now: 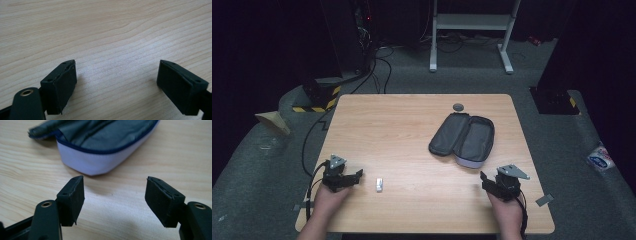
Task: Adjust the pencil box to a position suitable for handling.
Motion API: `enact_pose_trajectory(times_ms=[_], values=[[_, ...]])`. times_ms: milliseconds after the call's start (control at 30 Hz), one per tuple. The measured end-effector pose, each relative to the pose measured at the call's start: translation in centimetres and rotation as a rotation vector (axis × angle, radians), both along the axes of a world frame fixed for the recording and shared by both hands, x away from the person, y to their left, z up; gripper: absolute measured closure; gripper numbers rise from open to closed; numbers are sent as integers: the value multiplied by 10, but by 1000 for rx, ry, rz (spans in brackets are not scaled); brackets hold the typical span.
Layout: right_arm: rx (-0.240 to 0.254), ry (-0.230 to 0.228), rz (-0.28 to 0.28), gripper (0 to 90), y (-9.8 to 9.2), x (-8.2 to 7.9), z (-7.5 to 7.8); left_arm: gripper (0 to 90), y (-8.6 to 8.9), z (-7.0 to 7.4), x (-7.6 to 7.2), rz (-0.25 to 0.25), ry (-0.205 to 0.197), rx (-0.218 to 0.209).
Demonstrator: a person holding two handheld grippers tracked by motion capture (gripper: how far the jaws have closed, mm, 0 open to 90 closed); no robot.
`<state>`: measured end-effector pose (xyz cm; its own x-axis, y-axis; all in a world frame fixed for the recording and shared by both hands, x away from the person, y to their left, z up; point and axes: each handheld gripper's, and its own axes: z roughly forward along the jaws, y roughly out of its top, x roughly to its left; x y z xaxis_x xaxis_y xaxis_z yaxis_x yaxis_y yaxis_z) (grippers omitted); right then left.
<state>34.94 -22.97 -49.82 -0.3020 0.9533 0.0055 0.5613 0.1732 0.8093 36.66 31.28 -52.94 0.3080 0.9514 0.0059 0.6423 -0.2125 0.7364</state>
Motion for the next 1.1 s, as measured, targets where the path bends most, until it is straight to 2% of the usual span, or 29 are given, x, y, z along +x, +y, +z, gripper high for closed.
enact_pose_trajectory(times_ms=[167, 367, 467, 633, 700, 967, 1100], values=[[27, -45, 4, 344, 3, -2, 15, 164, 0, 0, 0, -1, 0, 0], [26, -79, 5, 398, 7, 16, 25, 167, 0, 0, 0, -2, -3, -1], [23, -60, -2, 403, 7, 29, 25, 168, 0, 0, 0, -2, -3, -1], [33, -64, -33, 425, 5, 41, 28, 169, 0, 0, 0, -2, -3, -1], [44, -52, -45, 426, 4, 46, 27, 169, 0, 0, 0, -2, -3, -1], [57, -16, -74, 449, 1, 59, 18, 171, 0, 0, 0, 1, -3, -1], [62, 10, -81, 417, 1, 64, 13, 171, 0, 0, 0, -1, -3, -2]])
